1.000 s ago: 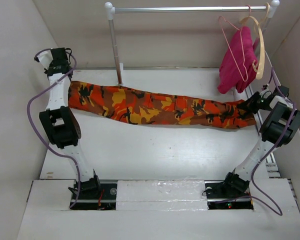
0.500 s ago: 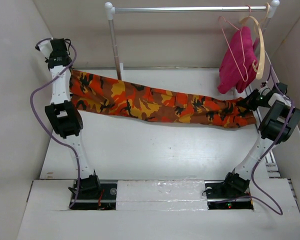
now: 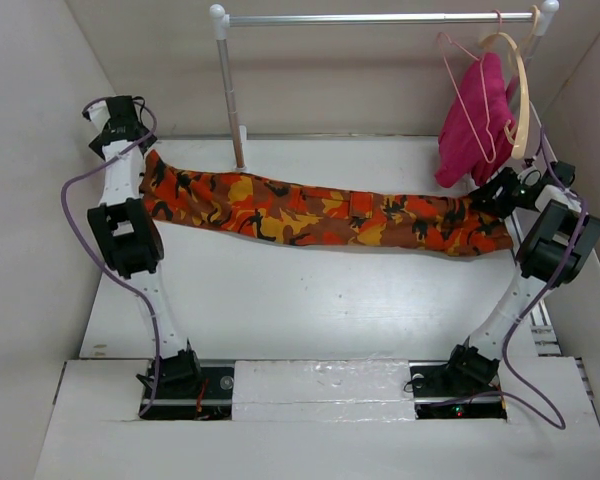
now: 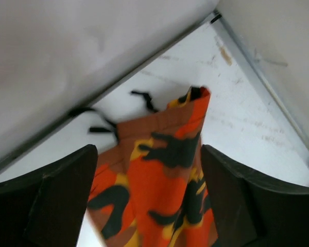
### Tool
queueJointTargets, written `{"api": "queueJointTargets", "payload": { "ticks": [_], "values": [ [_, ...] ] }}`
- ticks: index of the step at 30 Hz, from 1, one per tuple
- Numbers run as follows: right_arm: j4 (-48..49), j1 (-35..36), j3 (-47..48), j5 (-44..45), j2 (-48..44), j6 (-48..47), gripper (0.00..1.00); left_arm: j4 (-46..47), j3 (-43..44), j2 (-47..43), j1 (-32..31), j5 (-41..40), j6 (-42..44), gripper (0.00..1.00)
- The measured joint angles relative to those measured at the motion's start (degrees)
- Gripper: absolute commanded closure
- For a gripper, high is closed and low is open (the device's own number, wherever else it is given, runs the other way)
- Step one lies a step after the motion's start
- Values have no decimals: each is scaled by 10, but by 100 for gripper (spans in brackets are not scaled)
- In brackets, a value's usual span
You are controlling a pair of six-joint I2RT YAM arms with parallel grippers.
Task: Place the trousers on the hanger
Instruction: Fold the trousers at the center of the board.
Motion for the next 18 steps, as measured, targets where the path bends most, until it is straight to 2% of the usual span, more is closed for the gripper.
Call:
{"api": "queueJointTargets", "payload": {
  "ticks": [4, 8, 11, 13, 14, 15, 16, 17, 18],
  "values": [
    [-6, 1, -1, 4, -12, -18, 36, 32, -164, -135, 4, 14, -13, 42],
    [-2, -7, -42, 20, -57, -42, 36, 96, -342, -254, 37, 97, -41, 52],
    [-3, -20, -91, 31, -116, -61, 39, 147, -438, -279, 76, 173, -66, 52],
    [8, -30, -129, 39, -161, -72, 43, 159, -462, -264, 94, 207, -78, 53],
    [11, -35, -150, 43, -184, -76, 56, 165, -464, -254, 96, 224, -84, 53],
    [21, -38, -175, 45, -208, -81, 69, 175, -464, -243, 96, 240, -90, 59],
    [31, -41, -200, 49, -230, -85, 81, 186, -461, -231, 94, 255, -96, 61],
    [36, -42, -224, 52, -251, -88, 100, 193, -456, -221, 92, 266, -99, 62],
    [42, -42, -247, 56, -268, -91, 100, 195, -445, -208, 89, 277, -103, 68]
  ]
}}
